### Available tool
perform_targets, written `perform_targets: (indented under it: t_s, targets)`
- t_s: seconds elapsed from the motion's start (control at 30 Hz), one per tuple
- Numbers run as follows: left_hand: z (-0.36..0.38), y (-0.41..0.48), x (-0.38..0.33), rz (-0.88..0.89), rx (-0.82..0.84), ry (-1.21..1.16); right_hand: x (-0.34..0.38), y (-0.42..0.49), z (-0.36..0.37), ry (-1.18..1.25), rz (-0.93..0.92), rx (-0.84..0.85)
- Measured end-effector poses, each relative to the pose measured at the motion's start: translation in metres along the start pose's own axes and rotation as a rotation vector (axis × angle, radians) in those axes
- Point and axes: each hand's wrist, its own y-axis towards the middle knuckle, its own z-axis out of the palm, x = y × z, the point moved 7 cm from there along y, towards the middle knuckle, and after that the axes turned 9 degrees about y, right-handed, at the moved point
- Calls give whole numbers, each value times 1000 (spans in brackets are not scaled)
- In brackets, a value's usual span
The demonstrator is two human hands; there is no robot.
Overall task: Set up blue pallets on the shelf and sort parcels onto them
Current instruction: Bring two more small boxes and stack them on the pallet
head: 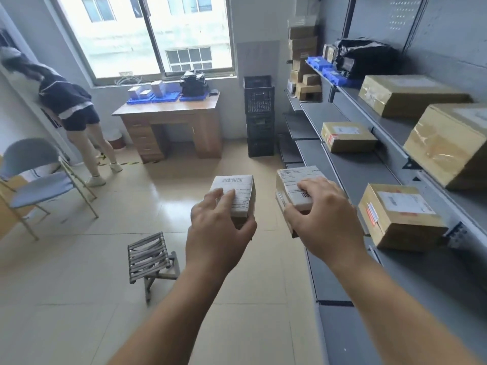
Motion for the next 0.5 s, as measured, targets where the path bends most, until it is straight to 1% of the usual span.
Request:
perform_targets:
  t_s: [0.2, 0.33, 0.5]
  targets:
    - [30, 96, -2, -84, -41, -17, -18, 106, 38, 20, -40, 39]
    - [55, 159, 6, -98, -30, -30, -28, 163, 74, 24, -53, 45]
    - [87, 254, 20, -73, -51, -44, -34, 249, 125, -8, -71, 23]
